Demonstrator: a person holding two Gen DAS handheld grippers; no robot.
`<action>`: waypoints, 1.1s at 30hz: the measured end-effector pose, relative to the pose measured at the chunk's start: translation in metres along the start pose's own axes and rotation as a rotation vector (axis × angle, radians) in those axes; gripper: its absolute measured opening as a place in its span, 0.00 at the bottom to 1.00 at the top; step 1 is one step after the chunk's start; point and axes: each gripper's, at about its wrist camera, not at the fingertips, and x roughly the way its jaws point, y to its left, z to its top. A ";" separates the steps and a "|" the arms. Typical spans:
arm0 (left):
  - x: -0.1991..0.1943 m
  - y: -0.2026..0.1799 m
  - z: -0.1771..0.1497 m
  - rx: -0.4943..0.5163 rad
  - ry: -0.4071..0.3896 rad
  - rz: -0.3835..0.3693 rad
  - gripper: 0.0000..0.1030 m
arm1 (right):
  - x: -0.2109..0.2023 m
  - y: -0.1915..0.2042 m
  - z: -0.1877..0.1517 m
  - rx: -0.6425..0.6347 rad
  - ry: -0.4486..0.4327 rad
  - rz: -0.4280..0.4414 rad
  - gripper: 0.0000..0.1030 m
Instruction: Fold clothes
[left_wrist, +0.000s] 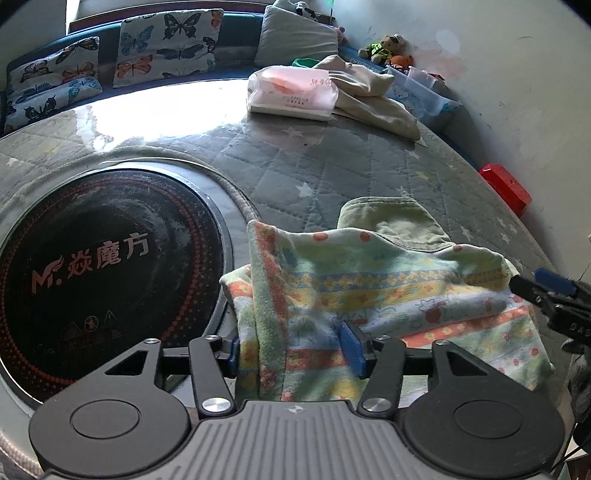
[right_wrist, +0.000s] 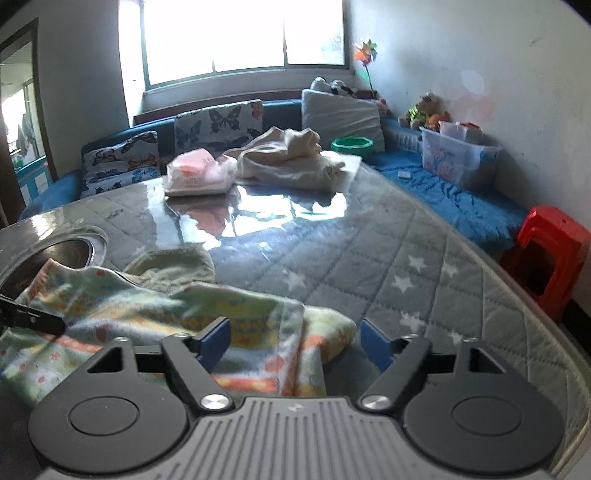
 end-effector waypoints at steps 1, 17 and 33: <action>0.001 0.000 0.000 0.000 0.001 0.004 0.60 | 0.000 0.002 0.001 -0.005 -0.004 0.004 0.84; 0.004 0.005 0.002 -0.012 -0.001 0.017 0.76 | 0.038 0.047 0.000 -0.091 0.061 0.058 1.00; 0.012 0.007 0.031 -0.051 -0.036 0.069 0.79 | 0.045 0.041 -0.011 -0.089 0.034 0.067 1.00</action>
